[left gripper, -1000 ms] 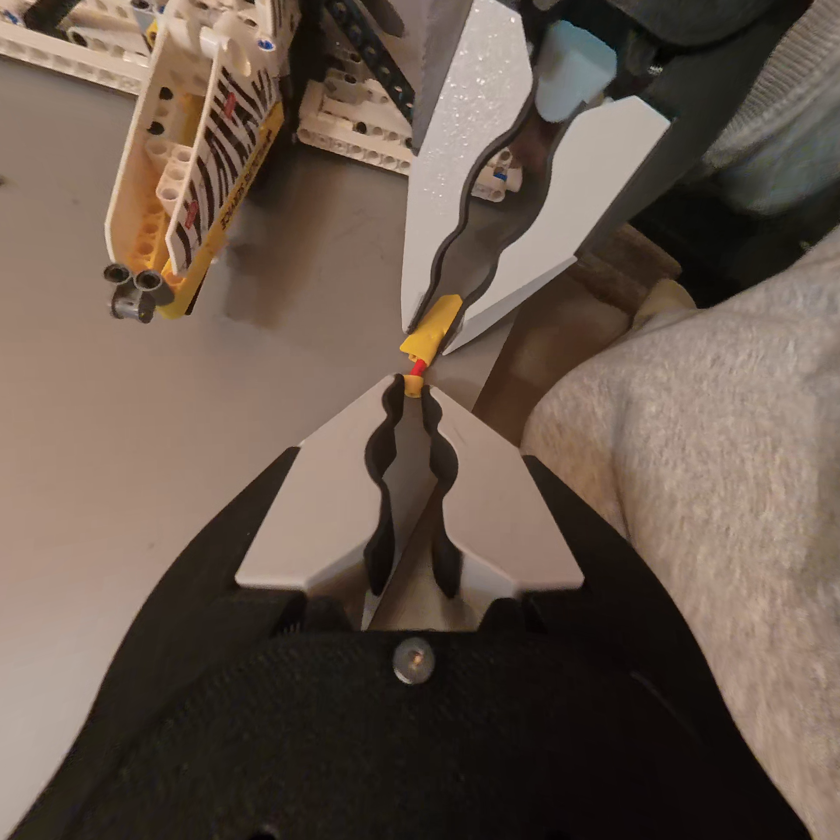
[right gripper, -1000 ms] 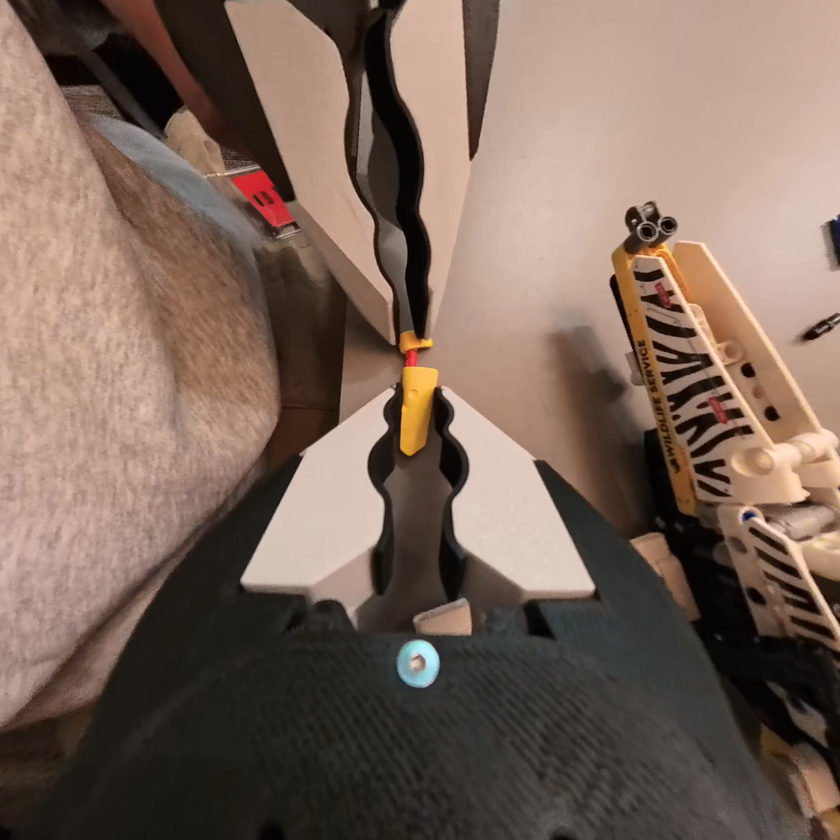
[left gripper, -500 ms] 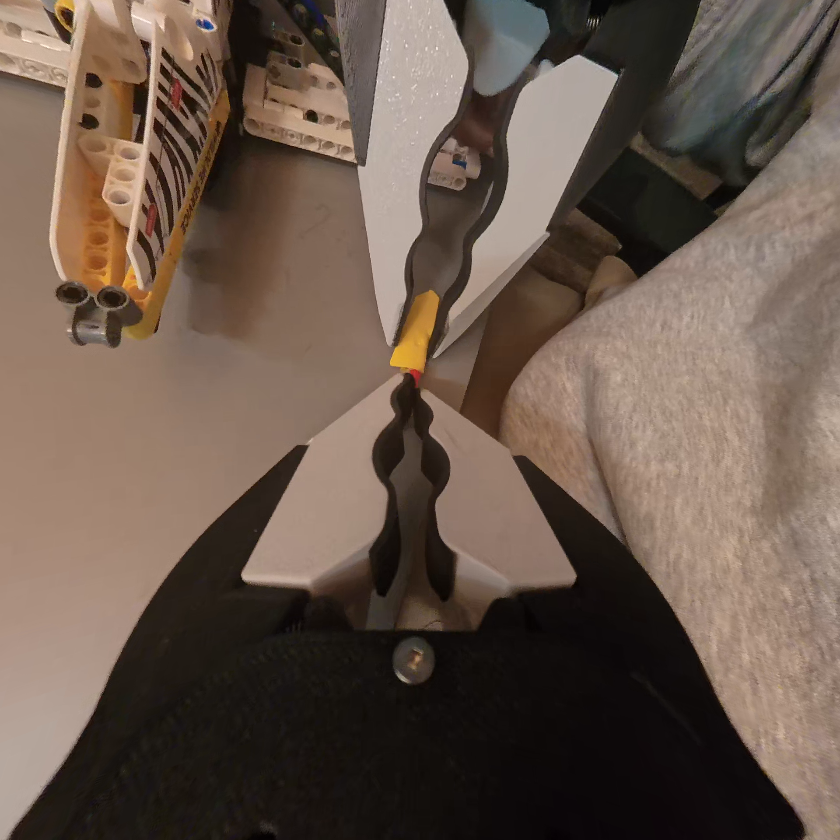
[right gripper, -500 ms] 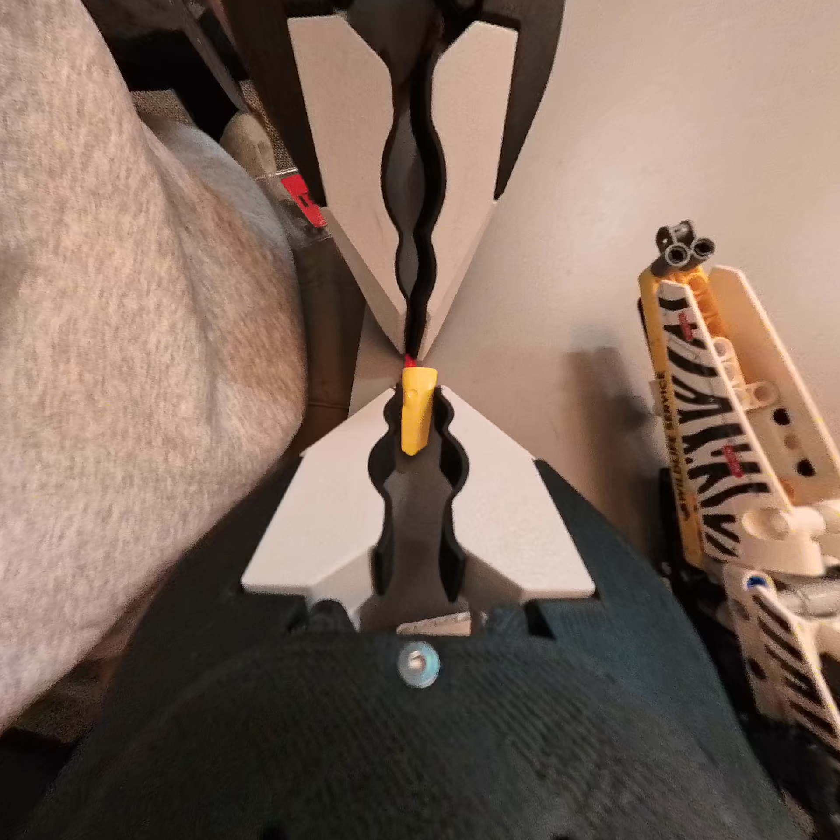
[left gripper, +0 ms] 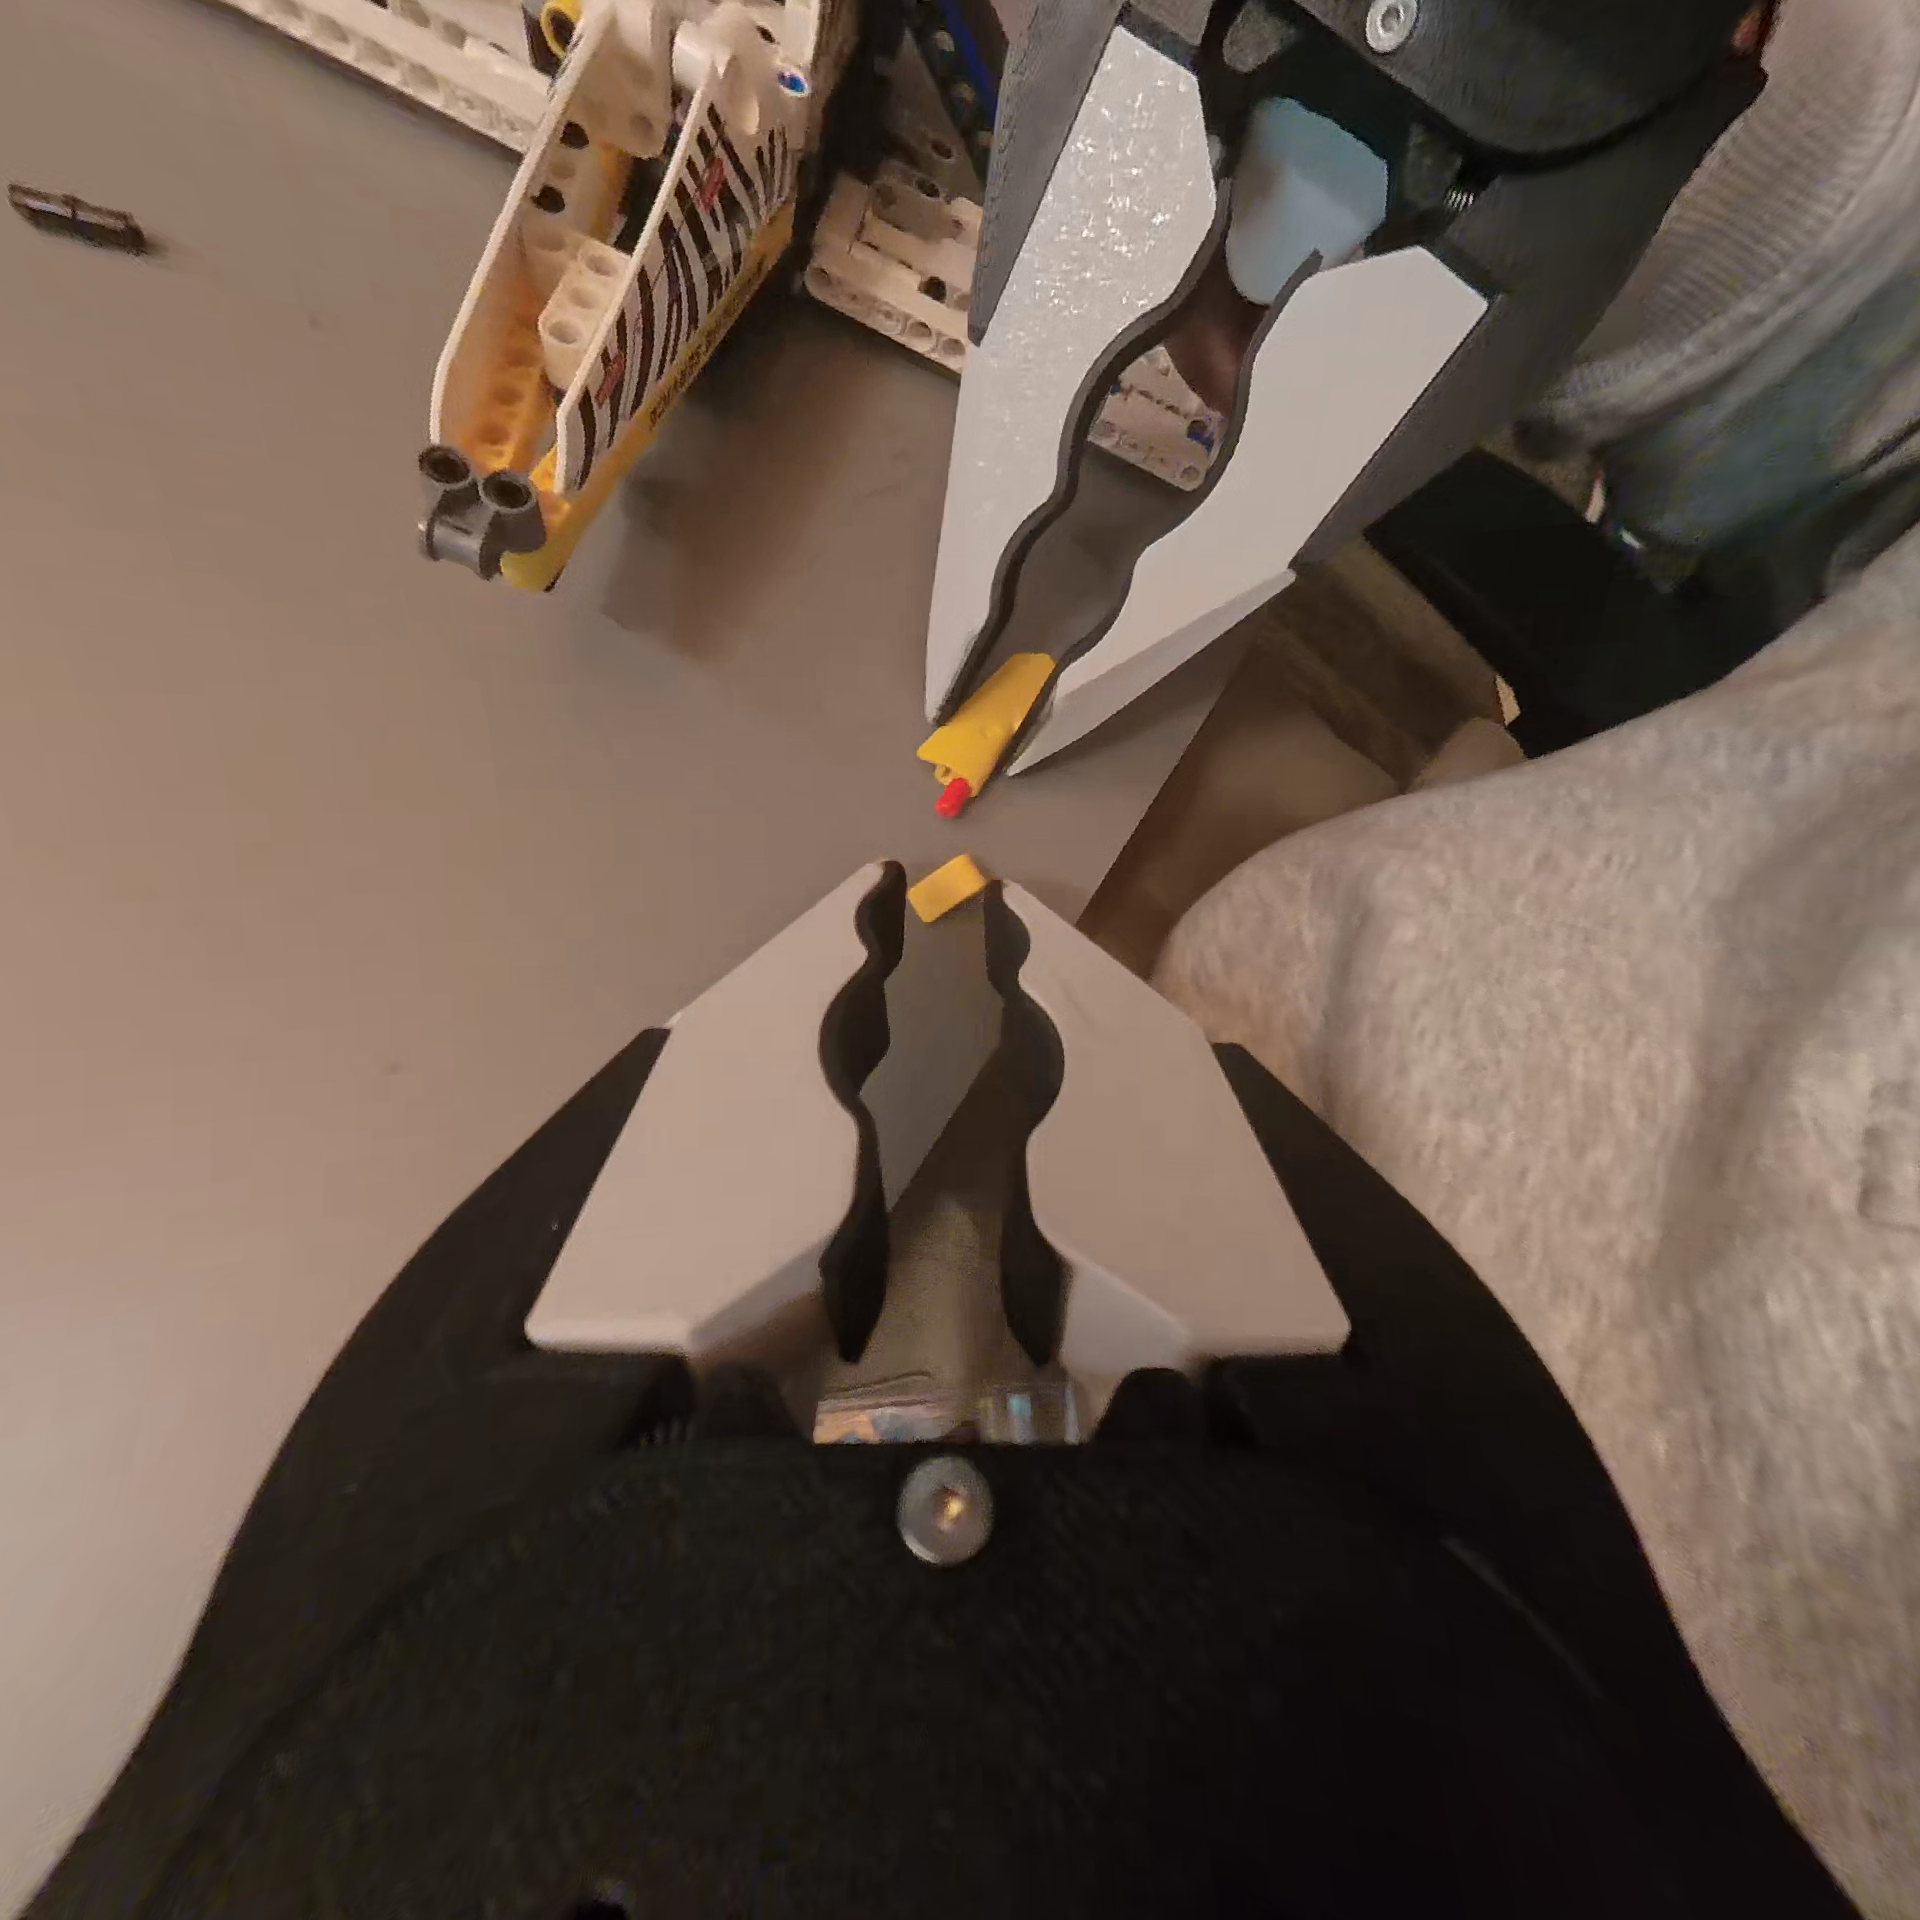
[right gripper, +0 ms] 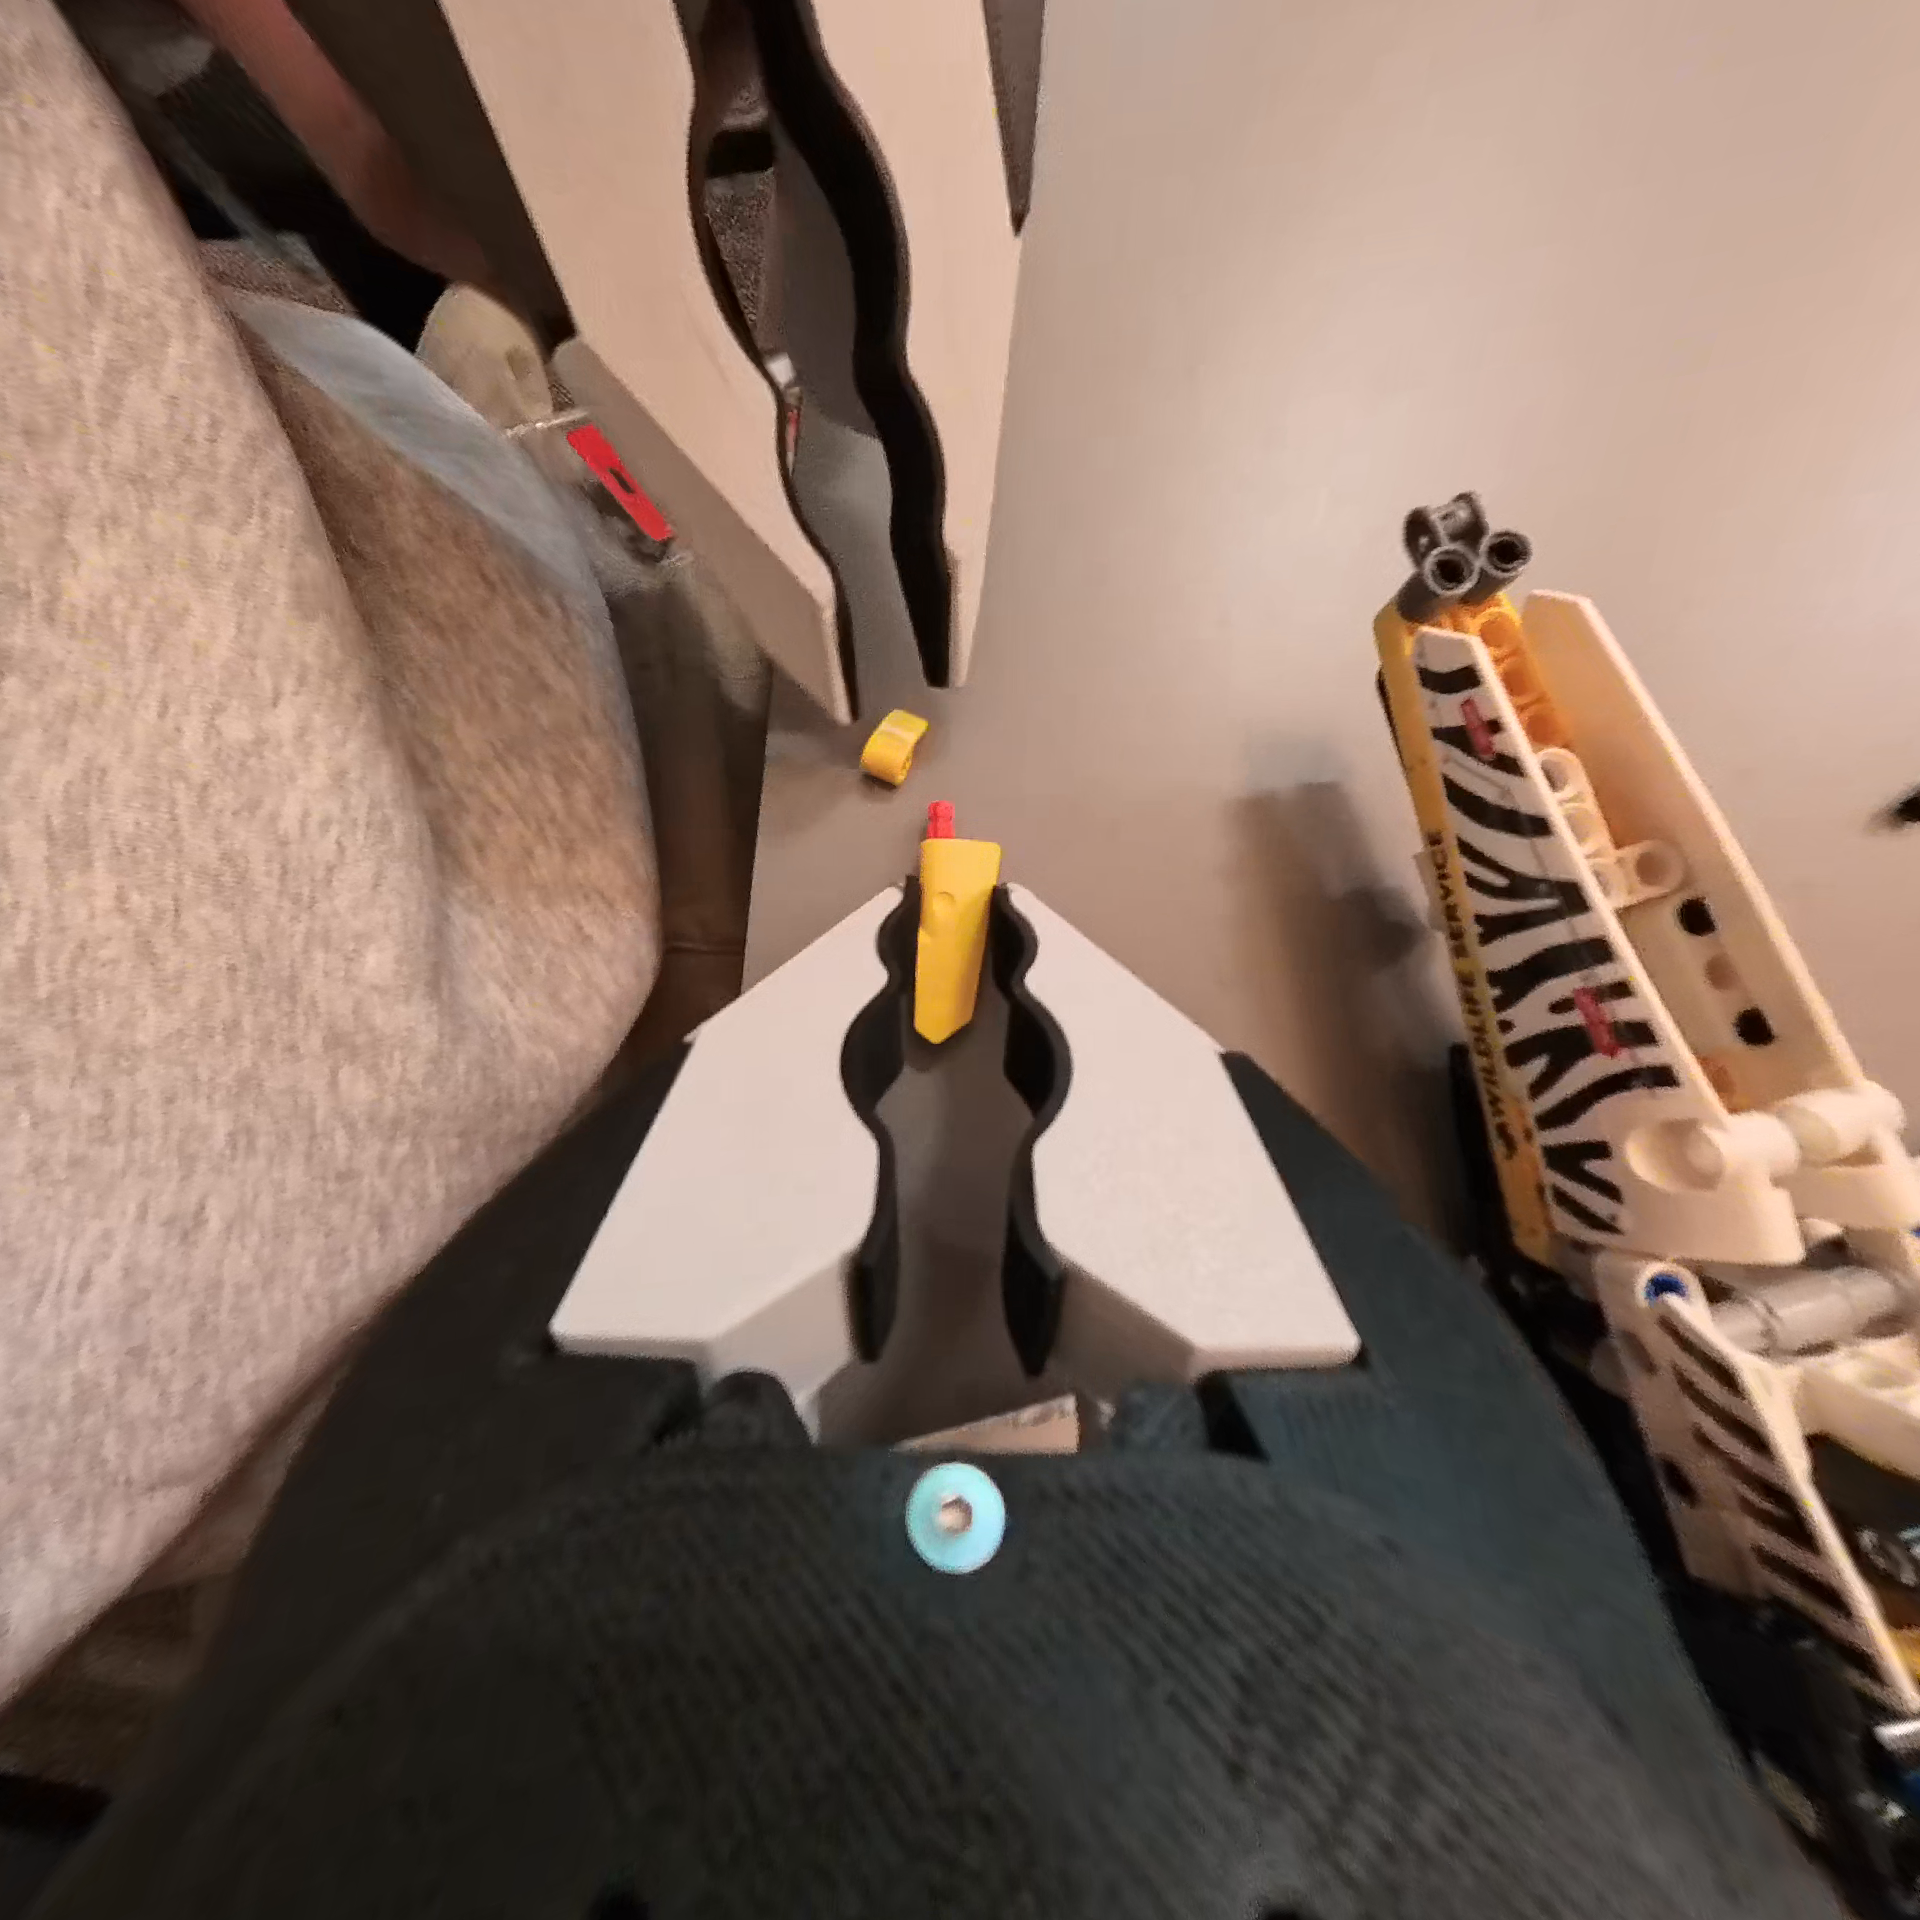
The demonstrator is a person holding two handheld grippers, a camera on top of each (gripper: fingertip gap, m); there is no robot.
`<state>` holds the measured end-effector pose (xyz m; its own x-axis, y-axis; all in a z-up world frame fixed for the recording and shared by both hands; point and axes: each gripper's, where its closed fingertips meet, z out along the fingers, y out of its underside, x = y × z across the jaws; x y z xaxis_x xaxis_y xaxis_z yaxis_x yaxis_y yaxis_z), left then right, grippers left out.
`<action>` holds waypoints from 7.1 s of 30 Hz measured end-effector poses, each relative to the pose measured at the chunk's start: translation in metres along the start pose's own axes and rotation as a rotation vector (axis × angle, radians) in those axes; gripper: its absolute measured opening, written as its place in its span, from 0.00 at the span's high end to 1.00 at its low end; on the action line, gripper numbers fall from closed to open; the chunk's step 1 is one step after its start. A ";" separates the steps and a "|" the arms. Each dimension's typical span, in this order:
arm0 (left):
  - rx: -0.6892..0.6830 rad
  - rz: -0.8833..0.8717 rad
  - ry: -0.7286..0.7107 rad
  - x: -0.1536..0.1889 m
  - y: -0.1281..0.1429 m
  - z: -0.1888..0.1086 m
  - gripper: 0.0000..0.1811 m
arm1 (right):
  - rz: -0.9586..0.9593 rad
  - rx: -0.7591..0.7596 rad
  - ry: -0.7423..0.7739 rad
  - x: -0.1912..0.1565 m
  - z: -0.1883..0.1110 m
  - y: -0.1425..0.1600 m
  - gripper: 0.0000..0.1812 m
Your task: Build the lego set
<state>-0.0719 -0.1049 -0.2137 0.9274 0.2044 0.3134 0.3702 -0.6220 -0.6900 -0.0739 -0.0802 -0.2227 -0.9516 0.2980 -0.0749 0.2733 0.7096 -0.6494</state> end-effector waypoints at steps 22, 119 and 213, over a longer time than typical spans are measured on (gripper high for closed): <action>-0.055 0.094 -0.115 -0.002 0.005 0.007 0.95 | -0.003 0.006 0.000 -0.011 0.001 -0.001 0.93; 0.014 0.108 -0.188 0.000 0.002 0.015 1.00 | 0.255 -0.240 0.183 -0.006 0.004 0.002 0.94; 0.100 0.110 -0.267 -0.007 -0.006 0.018 1.00 | 0.203 -0.078 0.250 0.006 0.009 -0.007 0.94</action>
<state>-0.0794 -0.0886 -0.2234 0.9387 0.3397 0.0592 0.2575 -0.5763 -0.7756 -0.0828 -0.0889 -0.2259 -0.8156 0.5786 -0.0026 0.4728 0.6637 -0.5796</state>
